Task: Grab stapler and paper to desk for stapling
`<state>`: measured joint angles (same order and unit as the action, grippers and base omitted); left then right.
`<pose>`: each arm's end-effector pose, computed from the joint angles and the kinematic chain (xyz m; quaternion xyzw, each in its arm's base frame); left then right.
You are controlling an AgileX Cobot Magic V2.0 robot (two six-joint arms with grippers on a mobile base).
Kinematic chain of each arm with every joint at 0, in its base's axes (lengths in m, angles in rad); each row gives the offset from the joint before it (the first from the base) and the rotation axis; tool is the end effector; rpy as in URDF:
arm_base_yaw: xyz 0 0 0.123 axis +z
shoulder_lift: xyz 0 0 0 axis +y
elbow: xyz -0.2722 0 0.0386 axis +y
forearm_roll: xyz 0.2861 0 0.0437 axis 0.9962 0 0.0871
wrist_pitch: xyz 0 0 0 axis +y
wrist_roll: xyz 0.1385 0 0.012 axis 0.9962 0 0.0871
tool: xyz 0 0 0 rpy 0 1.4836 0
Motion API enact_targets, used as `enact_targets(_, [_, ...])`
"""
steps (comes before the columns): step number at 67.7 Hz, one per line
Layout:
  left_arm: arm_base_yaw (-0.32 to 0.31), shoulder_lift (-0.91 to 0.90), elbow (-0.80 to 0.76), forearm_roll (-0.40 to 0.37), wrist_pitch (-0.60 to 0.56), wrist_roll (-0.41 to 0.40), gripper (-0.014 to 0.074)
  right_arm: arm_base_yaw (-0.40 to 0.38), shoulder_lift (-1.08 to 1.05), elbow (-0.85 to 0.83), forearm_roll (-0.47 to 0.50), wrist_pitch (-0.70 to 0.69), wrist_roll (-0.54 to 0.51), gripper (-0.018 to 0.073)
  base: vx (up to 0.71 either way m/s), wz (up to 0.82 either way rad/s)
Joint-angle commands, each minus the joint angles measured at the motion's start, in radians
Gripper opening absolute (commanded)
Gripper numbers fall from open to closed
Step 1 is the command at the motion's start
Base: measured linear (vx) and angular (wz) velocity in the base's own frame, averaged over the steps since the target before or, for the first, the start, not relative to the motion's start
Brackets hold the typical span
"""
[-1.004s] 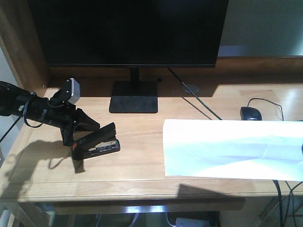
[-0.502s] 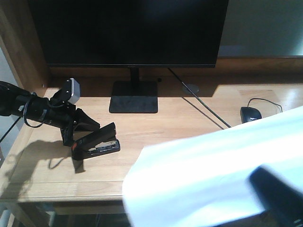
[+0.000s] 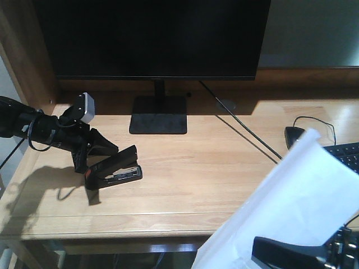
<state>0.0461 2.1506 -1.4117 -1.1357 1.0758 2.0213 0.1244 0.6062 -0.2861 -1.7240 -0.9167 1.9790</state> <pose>0.4481 -0.0904 0.0882 0.5409 0.7064 -0.2879 0.3544 0.1473 0.1282 0.2254 -0.2220 0.7615 0.4318 0.4295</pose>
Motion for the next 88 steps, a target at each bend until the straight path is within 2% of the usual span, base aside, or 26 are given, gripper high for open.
enact_targets(1, [-0.004, -0.06, -0.024, -0.054, 0.031, -0.011, -0.0008, 0.0, 0.063, -0.047, -0.037, -0.002, 0.05, -0.0005, 0.0, 0.0])
enact_targets(14, [-0.004, -0.06, -0.024, -0.054, 0.031, -0.011, -0.0008, 0.001, 0.218, -0.053, -0.066, -0.046, 0.021, -0.0005, 0.0, 0.0])
enact_targets(28, [-0.004, -0.06, -0.024, -0.054, 0.031, -0.011, -0.0008, 0.001, 0.377, -0.061, -0.04, -0.083, -0.104, -0.0005, 0.0, 0.0])
enact_targets(54, [-0.004, -0.06, -0.024, -0.054, 0.031, -0.011, -0.0008, 0.01, 0.515, -0.192, -0.041, -0.064, -0.121, -0.0005, 0.0, 0.0])
enact_targets(61, [-0.004, -0.06, -0.024, -0.055, 0.031, -0.011, -0.0008, 0.076, 0.544, -0.23, -0.067, 0.011, -0.094, -0.0005, 0.0, 0.0])
enact_targets(68, [-0.004, -0.06, -0.024, -0.055, 0.031, -0.011, -0.0008, 0.196, 0.594, -0.266, -0.067, 0.12, -0.064, -0.0005, 0.0, 0.0])
enact_targets(76, [-0.004, -0.06, -0.024, -0.055, 0.031, -0.011, -0.0008, 0.298, 0.652, -0.306, -0.067, 0.253, -0.016, -0.0005, 0.0, 0.0])
enact_targets(81, [-0.004, -0.06, -0.024, -0.056, 0.031, -0.011, -0.0007, 0.345, 0.697, -0.334, -0.067, 0.301, 0.008, -0.0005, 0.0, 0.0])
enact_targets(88, [-0.004, -0.06, -0.024, -0.056, 0.031, -0.011, -0.0007, 0.385, 0.761, -0.384, -0.067, 0.297, 0.008, -0.0005, 0.0, 0.0])
